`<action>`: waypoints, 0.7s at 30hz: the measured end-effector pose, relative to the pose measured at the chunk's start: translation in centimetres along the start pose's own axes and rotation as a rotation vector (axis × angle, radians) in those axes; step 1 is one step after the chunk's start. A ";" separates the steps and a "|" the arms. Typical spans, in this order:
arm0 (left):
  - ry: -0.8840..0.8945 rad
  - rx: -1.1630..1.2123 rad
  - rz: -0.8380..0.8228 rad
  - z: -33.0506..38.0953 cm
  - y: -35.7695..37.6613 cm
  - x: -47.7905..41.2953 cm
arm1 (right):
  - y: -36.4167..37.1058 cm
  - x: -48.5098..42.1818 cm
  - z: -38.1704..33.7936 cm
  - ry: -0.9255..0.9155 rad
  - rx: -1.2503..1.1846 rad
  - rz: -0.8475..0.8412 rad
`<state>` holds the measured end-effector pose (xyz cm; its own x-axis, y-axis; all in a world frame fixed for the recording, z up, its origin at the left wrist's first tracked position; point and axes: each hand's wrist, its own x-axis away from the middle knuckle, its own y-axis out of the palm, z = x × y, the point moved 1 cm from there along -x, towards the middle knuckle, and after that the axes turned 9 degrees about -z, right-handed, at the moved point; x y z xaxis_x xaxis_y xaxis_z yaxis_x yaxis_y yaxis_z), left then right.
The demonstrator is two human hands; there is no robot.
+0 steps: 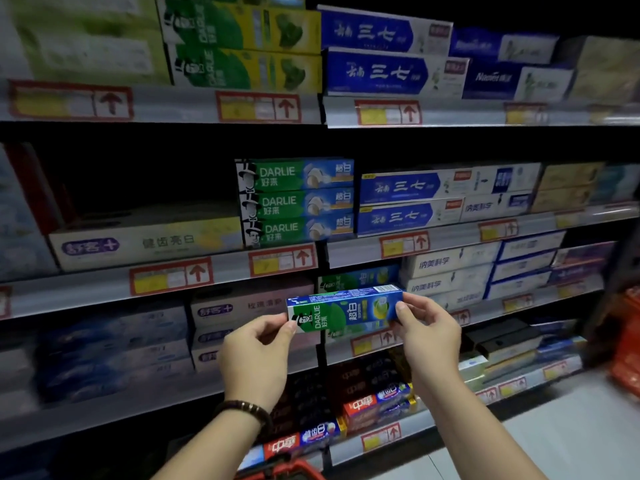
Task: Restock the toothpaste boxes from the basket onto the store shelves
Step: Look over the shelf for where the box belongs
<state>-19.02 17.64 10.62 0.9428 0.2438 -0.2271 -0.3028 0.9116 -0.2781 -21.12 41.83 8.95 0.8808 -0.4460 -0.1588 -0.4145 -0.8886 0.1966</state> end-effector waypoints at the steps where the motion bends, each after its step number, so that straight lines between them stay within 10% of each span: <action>1: 0.000 -0.003 0.005 0.0 0.7 -0.4 | 0.0 -0.7 0.4 -0.006 -0.003 0.017; 21: 0.007 -0.116 0.093 -0.5 7.6 -5.1 | 0.6 -7.2 4.9 0.000 -0.016 0.082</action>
<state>-26.21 23.18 9.24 0.9089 0.3228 -0.2639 -0.4034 0.8407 -0.3612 -28.85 43.96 5.51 0.8441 -0.5172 -0.1415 -0.4815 -0.8473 0.2243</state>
